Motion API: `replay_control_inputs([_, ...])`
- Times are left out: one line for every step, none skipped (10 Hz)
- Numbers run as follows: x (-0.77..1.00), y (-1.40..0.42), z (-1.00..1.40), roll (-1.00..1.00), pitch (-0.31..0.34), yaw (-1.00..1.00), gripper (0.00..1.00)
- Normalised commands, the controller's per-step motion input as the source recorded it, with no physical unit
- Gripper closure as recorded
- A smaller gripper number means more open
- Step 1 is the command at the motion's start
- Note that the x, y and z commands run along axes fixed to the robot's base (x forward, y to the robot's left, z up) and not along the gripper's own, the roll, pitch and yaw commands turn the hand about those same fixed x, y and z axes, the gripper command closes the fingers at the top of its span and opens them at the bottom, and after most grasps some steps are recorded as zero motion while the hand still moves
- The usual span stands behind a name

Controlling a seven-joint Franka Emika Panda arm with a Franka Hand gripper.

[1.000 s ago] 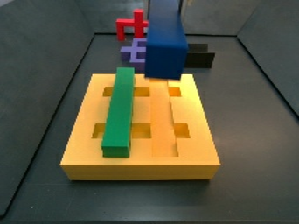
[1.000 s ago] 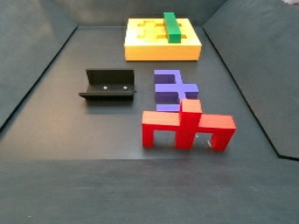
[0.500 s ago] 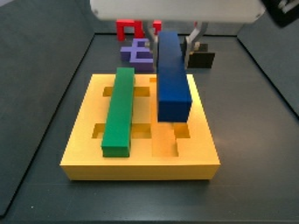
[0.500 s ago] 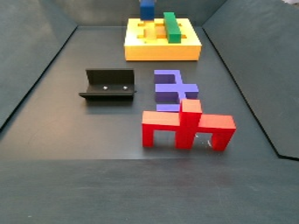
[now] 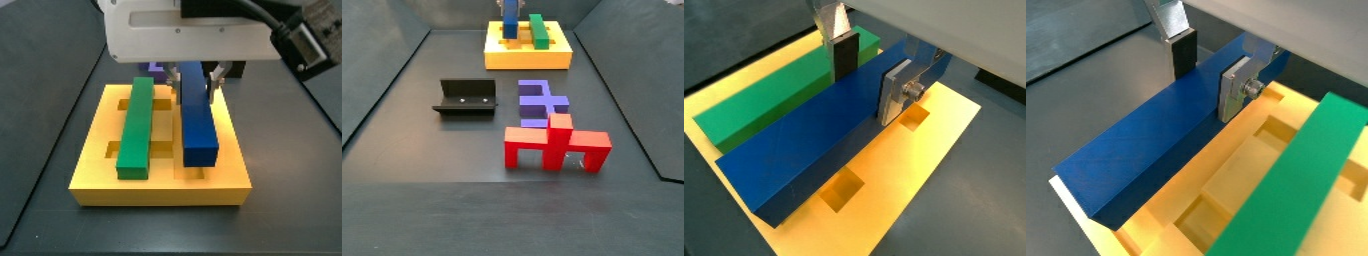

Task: Pick up the blue object. Move up. Move to above the board. Insert the blue object.
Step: Insert the blue object.

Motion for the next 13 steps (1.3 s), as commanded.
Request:
replay_control_inputs([0.00,0.00,-0.40,0.24,-0.036,0.00,1.00])
replay_control_inputs([0.00,0.00,-0.20,0.21,0.000,0.00,1.00])
replay_control_inputs([-0.11,0.02,-0.15,0.14,0.000,0.00,1.00])
replay_control_inputs([-0.01,0.00,-0.06,0.00,0.000,0.00,1.00])
replay_control_inputs([-0.08,0.00,-0.10,0.01,0.000,0.00,1.00])
replay_control_inputs([-0.06,0.00,-0.12,0.00,-0.004,0.00,1.00])
replay_control_inputs([-0.07,0.00,-0.15,0.00,-0.030,0.00,1.00])
replay_control_inputs([-0.10,0.00,-0.17,0.01,-0.023,0.00,1.00])
replay_control_inputs([-0.15,0.00,-0.16,0.01,-0.029,0.00,1.00])
replay_control_inputs([-0.19,0.00,-0.17,0.04,-0.017,0.00,1.00])
replay_control_inputs([-0.17,0.07,-0.14,0.02,0.000,0.00,1.00])
replay_control_inputs([-0.13,0.05,-0.11,0.00,-0.003,0.00,1.00])
replay_control_inputs([0.00,0.00,-0.19,0.00,-0.006,0.11,1.00])
